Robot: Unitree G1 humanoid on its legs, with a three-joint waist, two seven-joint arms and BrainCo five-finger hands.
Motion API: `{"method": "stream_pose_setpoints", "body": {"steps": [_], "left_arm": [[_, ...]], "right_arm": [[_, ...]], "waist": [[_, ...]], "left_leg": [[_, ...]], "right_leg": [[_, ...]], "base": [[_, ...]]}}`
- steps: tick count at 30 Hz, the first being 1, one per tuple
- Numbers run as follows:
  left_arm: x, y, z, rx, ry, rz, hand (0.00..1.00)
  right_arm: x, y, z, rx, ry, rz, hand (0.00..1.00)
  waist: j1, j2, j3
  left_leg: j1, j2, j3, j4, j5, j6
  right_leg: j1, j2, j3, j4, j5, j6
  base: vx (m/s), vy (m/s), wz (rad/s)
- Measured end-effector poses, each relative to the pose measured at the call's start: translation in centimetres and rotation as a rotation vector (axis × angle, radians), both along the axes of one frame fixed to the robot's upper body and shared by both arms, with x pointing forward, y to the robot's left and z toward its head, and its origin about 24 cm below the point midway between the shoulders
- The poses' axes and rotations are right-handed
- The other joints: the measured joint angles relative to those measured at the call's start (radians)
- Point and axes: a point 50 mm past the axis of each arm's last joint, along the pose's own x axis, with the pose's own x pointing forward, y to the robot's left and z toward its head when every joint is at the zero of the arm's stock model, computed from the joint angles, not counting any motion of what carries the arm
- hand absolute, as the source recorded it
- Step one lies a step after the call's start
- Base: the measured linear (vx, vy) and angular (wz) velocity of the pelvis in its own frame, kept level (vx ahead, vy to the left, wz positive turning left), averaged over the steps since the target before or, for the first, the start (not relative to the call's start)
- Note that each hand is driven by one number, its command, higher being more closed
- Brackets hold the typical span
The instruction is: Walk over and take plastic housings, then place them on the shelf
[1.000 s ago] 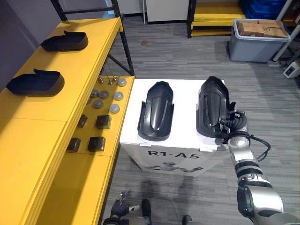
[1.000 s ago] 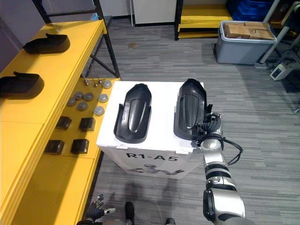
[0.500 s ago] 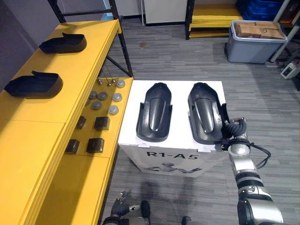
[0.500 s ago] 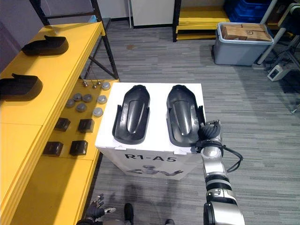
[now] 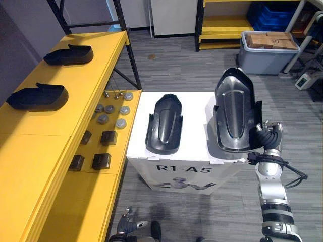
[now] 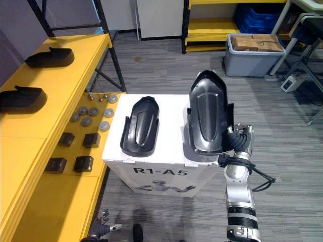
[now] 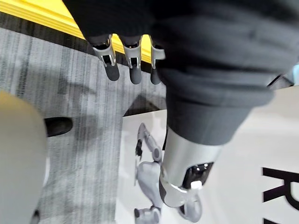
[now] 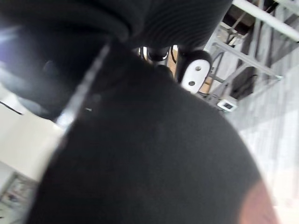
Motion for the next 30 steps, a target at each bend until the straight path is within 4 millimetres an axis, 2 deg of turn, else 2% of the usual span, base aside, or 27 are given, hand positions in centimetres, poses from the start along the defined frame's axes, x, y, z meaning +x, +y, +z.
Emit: {"method": "stream_pose_setpoints", "body": {"steps": [3,6,9,10,12,15,18,20,24,30], "left_arm": [[0.4,0.6,1.3,0.012,-0.074,0.038,0.00],[1.8,1.2,3.7,0.023,-0.212,0.091,0.00],[3.9,2.1,8.1,0.036,-0.444,0.163,0.00],[4.3,2.2,9.0,0.035,-0.489,0.174,0.00],[5.4,2.4,12.3,0.019,-0.655,0.201,0.00],[6.7,2.1,16.8,-0.006,-0.883,0.196,0.00],[7.5,0.6,19.4,-0.063,-1.003,0.149,0.00],[8.0,-0.5,20.2,-0.110,-1.041,0.110,0.00],[9.4,-4.5,21.6,-0.295,-1.094,-0.050,0.00],[10.3,-7.1,22.7,-0.462,-1.108,-0.177,0.00]], "right_arm": [[-0.5,0.5,0.9,-0.010,-0.059,0.015,1.00],[-1.3,1.1,2.4,-0.049,-0.141,0.026,1.00],[-1.8,2.5,4.0,-0.071,-0.234,0.071,1.00],[-1.9,2.9,4.2,-0.073,-0.247,0.083,1.00],[-2.2,4.0,4.8,-0.074,-0.285,0.122,1.00],[-2.5,5.6,4.9,-0.076,-0.306,0.188,1.00],[-2.4,7.5,5.2,-0.104,-0.310,0.276,1.00],[-2.4,8.4,5.1,-0.114,-0.309,0.322,1.00],[-2.5,11.0,4.9,-0.140,-0.289,0.448,1.00],[-2.8,13.6,4.8,-0.165,-0.282,0.564,1.00]], "waist": [[0.003,-0.002,-0.015],[0.010,-0.003,-0.017],[0.011,-0.006,-0.023],[0.010,-0.007,-0.025],[0.009,-0.013,-0.033],[0.010,-0.021,-0.047],[0.010,-0.021,-0.054],[0.010,-0.022,-0.056],[0.008,-0.023,-0.060],[-0.007,-0.024,-0.072]], "left_leg": [[0.000,0.002,-0.001,0.000,0.000,0.000],[-0.002,0.000,-0.006,0.000,0.001,0.000],[-0.003,-0.001,-0.009,0.000,0.002,0.000],[-0.004,-0.001,-0.010,0.000,0.002,0.000],[-0.004,-0.003,-0.018,0.000,0.003,0.001],[-0.003,-0.006,-0.032,0.000,0.004,0.002],[0.000,-0.008,-0.033,0.000,0.005,0.004],[0.008,-0.008,-0.033,0.000,0.005,0.004],[0.019,-0.008,-0.032,0.000,0.008,0.005],[0.019,-0.008,-0.027,0.000,0.012,0.006]], "right_leg": [[0.000,0.000,0.000,0.000,0.000,0.000],[0.000,0.000,-0.003,-0.001,0.000,0.000],[0.001,-0.001,-0.006,-0.001,0.000,0.000],[0.001,-0.001,-0.007,-0.001,0.000,0.000],[0.005,-0.003,-0.015,-0.002,0.000,0.000],[0.015,-0.004,-0.029,-0.002,-0.001,0.001],[0.018,-0.006,-0.030,-0.002,-0.001,0.001],[0.026,-0.006,-0.030,-0.002,-0.001,0.001],[0.034,-0.006,-0.028,-0.001,-0.002,0.002],[0.031,-0.006,-0.021,-0.001,-0.002,0.002]], "base": [[-0.01,-0.001,0.00],[-0.02,0.001,0.03],[-0.02,0.002,0.03],[-0.01,0.003,0.04],[0.00,-0.001,0.14],[0.00,-0.005,0.14],[0.00,0.000,0.00],[0.00,0.000,0.00],[-0.05,-0.003,-0.01],[-0.03,0.002,-0.02]]}}
